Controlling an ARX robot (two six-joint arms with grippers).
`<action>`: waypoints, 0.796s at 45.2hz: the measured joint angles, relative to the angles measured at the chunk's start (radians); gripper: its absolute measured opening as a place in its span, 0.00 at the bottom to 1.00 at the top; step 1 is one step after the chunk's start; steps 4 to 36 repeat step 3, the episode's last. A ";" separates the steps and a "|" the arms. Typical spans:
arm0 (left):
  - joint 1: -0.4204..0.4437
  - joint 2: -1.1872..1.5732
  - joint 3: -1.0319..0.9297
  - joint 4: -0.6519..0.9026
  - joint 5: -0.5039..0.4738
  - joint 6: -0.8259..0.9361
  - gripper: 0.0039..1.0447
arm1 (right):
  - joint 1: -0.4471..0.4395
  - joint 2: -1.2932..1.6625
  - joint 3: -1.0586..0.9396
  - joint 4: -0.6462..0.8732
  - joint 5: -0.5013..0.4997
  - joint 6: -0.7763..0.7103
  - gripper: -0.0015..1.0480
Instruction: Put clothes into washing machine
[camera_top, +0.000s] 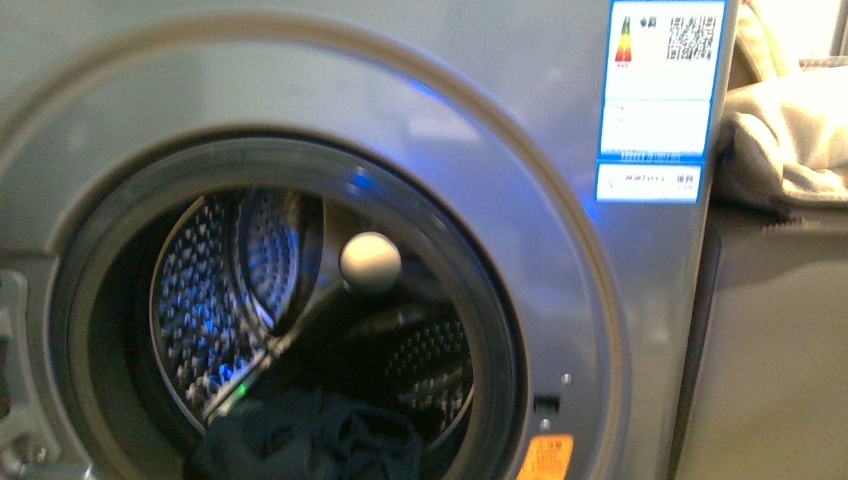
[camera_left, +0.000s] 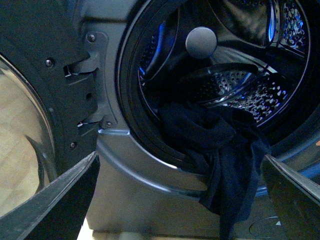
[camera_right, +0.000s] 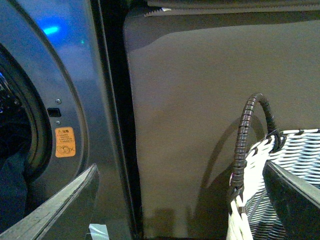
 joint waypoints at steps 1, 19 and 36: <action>0.000 0.000 0.000 0.000 0.000 0.000 0.94 | 0.000 0.000 0.000 0.000 0.000 0.000 0.93; 0.000 0.000 0.000 0.000 0.000 0.000 0.94 | 0.000 0.000 0.000 0.000 0.000 0.000 0.93; 0.000 0.000 0.000 0.000 0.000 0.000 0.94 | 0.000 0.000 0.000 0.000 0.000 0.000 0.93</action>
